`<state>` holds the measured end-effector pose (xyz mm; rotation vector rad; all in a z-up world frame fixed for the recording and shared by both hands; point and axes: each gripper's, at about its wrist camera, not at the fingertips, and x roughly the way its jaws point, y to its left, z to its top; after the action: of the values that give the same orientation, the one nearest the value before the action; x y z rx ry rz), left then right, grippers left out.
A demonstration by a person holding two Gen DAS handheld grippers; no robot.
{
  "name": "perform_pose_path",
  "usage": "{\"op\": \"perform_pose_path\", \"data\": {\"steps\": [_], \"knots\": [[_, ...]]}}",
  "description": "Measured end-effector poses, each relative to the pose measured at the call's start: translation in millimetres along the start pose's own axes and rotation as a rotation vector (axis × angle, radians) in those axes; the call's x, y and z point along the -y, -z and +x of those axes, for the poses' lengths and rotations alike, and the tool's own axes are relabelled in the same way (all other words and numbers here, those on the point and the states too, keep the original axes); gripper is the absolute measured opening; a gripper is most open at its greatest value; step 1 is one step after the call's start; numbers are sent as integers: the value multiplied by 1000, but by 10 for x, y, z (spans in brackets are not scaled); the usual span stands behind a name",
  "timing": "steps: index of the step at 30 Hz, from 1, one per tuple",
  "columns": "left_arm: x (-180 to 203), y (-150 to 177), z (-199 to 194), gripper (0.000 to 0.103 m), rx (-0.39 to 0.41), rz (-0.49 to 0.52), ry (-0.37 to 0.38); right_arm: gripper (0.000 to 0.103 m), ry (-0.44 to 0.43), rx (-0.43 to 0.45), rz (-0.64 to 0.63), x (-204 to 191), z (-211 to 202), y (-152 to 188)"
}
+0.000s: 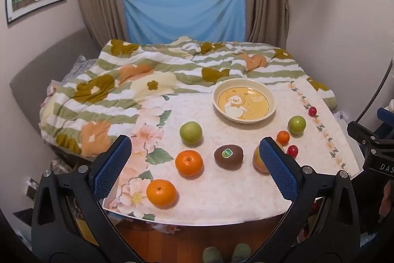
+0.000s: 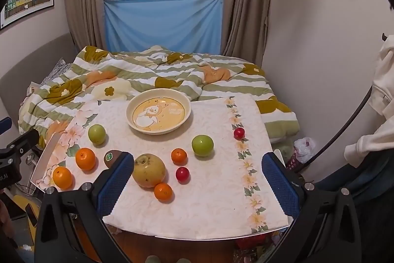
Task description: Organize fruits
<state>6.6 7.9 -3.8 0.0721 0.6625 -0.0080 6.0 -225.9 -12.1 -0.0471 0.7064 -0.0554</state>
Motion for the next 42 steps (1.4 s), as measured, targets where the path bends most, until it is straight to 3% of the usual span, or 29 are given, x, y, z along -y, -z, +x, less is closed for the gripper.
{"op": "perform_pose_path", "data": {"steps": [42], "knots": [[28,29,-103,103,7,-18,2,103,-20,-3,-2,-6,-110,71]]}}
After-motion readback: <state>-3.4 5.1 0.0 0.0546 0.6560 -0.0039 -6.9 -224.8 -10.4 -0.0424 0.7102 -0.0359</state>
